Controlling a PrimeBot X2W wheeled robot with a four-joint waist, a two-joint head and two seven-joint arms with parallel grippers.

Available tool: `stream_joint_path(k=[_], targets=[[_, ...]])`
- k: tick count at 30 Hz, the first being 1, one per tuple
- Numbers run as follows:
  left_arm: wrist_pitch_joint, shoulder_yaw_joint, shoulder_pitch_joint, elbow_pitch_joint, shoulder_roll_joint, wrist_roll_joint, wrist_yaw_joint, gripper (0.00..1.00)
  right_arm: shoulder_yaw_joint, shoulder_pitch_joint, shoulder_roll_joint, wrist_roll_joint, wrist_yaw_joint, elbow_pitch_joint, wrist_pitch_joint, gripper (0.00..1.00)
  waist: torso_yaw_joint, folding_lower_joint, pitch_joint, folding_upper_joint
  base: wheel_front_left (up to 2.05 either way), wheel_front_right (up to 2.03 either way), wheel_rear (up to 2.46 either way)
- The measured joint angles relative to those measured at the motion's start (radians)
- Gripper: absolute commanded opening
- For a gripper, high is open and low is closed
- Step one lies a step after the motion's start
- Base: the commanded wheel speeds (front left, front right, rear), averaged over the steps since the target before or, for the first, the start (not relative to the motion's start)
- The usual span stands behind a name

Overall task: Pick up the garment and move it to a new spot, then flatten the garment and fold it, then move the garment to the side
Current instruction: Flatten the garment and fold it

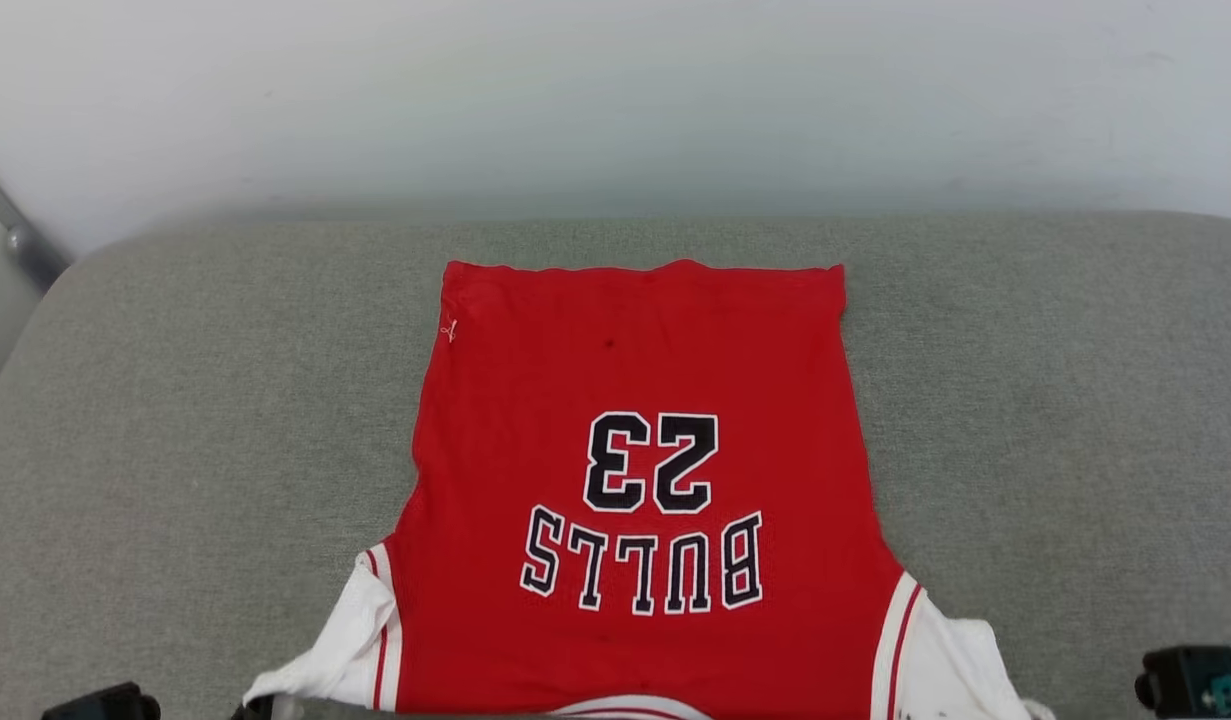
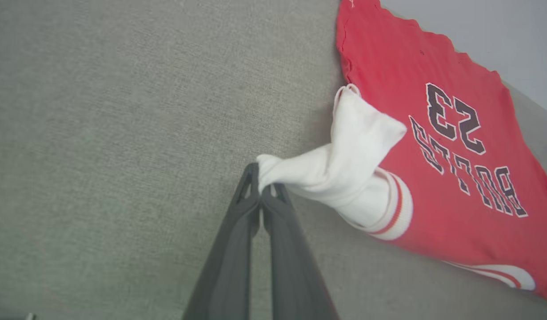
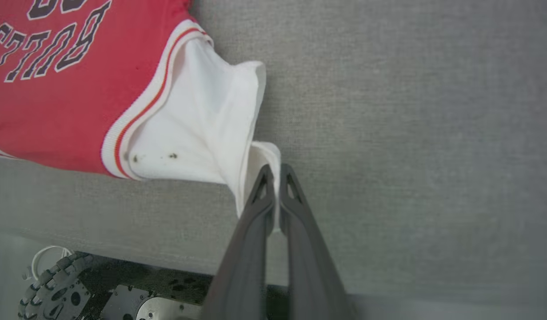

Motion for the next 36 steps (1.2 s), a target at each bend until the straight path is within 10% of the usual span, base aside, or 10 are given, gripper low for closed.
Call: stream_joint_path(k=[4,5,6,15,36], targets=[[0.014,-0.012,0.059,-0.04,-0.009,-0.001,0.025,0.0,-0.008,0.053,0.055,0.015,0.0,0.011,0.047,0.01,0.004,0.0,0.013,0.0,0.0,0.0,0.0],[0.018,-0.017,0.064,-0.044,-0.01,0.002,0.027,0.0,-0.009,0.054,0.058,0.015,0.0,0.01,0.049,0.38,0.004,0.0001,0.019,0.0,0.0,0.0,0.0],[0.018,-0.021,0.064,-0.05,-0.014,0.002,0.029,0.0,-0.01,0.05,0.058,0.016,0.0,0.01,0.049,1.0,0.005,0.0001,0.024,0.0,0.0,0.0,0.0],[0.023,-0.041,0.008,-0.082,-0.012,0.018,0.029,0.0,-0.018,-0.242,0.01,0.023,0.0,0.037,-0.012,1.0,0.008,0.0003,0.084,0.0,0.0,0.0,0.0],[-0.086,-0.171,-0.26,-0.14,-0.092,0.084,-0.095,0.0,-0.158,-1.178,-0.051,-0.168,0.0,0.669,0.229,1.0,0.212,0.0006,0.361,0.0,0.0,0.0,0.0]])
